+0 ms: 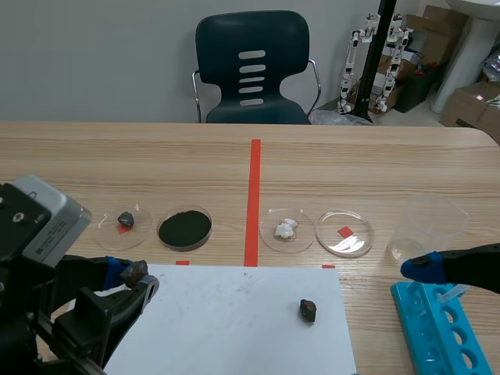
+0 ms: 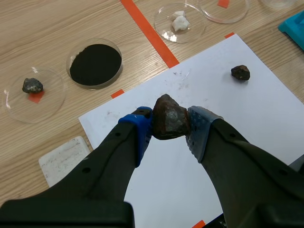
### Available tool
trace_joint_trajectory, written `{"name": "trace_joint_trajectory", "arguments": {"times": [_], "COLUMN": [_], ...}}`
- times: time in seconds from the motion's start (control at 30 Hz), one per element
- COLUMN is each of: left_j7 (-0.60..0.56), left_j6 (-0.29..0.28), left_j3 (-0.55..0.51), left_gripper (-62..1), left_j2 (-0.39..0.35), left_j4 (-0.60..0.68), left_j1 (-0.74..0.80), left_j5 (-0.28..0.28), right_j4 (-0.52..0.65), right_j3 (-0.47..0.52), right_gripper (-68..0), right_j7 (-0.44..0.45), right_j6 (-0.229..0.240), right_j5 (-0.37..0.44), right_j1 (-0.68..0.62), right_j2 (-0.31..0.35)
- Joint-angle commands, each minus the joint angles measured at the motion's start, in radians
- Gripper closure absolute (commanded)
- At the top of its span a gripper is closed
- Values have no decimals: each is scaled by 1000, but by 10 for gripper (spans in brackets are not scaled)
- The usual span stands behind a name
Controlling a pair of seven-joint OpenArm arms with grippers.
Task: Put the middle mineral back
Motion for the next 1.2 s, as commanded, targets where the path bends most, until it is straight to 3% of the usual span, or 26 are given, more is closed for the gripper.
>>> {"name": "trace_joint_trajectory", "arguments": {"times": [0.0, 0.57, 0.83, 1.17], "left_j7": [-18, 0, 44, 232], "left_j6": [2, 1, 1, 8], "left_j3": [2, 2, 20, 175], "left_gripper": [-130, -130, -130, -130], "left_j2": [2, 2, 2, 31], "left_j4": [16, 16, 16, -18], "left_j1": [-1, -63, -155, -386], "left_j5": [-3, -10, -159, -165], "right_j4": [5, 5, 5, 5], "right_j3": [1, 1, 1, 1], "right_gripper": [-679, -679, -679, -679], "right_j7": [11, 11, 11, 11], "right_j6": [0, 0, 0, 0], "right_j5": [11, 11, 11, 11], "right_j1": [1, 1, 1, 1], "right_j2": [13, 13, 13, 13]}}
